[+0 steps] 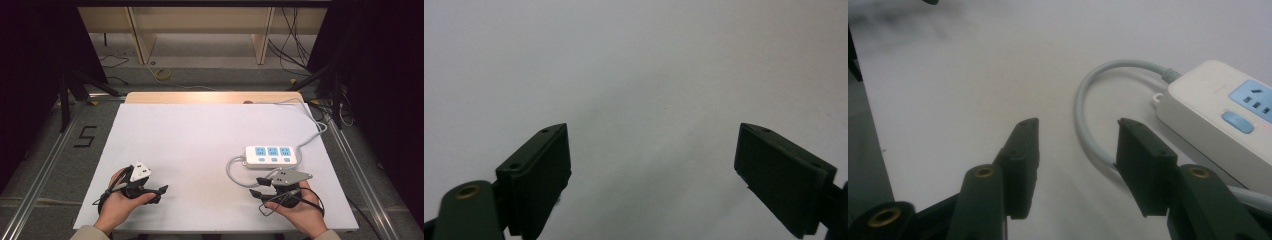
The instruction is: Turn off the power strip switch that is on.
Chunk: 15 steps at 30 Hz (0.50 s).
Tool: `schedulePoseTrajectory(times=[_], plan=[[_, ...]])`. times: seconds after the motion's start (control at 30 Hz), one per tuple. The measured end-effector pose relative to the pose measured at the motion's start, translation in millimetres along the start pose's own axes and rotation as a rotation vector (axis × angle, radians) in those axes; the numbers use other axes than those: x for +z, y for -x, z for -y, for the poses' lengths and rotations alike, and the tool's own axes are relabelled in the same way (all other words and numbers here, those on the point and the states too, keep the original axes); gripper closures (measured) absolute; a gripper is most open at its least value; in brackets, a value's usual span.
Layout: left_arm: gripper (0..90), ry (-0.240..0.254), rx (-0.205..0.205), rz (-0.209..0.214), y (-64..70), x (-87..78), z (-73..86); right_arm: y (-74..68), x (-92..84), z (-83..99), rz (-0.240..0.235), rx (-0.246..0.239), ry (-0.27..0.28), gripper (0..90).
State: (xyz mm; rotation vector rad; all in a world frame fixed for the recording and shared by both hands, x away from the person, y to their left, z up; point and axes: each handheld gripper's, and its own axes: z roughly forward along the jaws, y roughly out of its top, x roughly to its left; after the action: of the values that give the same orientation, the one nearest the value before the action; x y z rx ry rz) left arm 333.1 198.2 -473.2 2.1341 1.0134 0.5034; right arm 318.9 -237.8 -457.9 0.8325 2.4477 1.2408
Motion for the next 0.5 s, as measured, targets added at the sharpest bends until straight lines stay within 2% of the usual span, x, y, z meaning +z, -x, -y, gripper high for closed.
schedulePoseTrajectory(times=[0.1,0.13,0.3,0.33,0.5], plan=[[14.7,0.003,0.003,-0.006,0.0,-0.3,-0.6,1.6,-1.6,0.5,0.007,0.008,-0.011,56.4],[14.9,0.007,-0.003,-0.006,0.0,-0.2,-0.2,3.2,-3.8,0.4,0.017,0.007,-0.022,60.9],[15.1,0.002,-0.001,-0.009,-1.0,-0.2,0.7,5.6,-8.9,-3.8,0.045,0.009,-0.031,69.9],[15.2,0.006,-0.004,-0.012,-1.2,-0.4,0.4,6.5,-10.3,-5.8,0.056,0.003,-0.045,76.4],[15.2,0.010,-0.006,-0.012,-1.1,0.1,0.4,7.7,-12.8,-9.4,0.089,-0.011,-0.070,85.3]])
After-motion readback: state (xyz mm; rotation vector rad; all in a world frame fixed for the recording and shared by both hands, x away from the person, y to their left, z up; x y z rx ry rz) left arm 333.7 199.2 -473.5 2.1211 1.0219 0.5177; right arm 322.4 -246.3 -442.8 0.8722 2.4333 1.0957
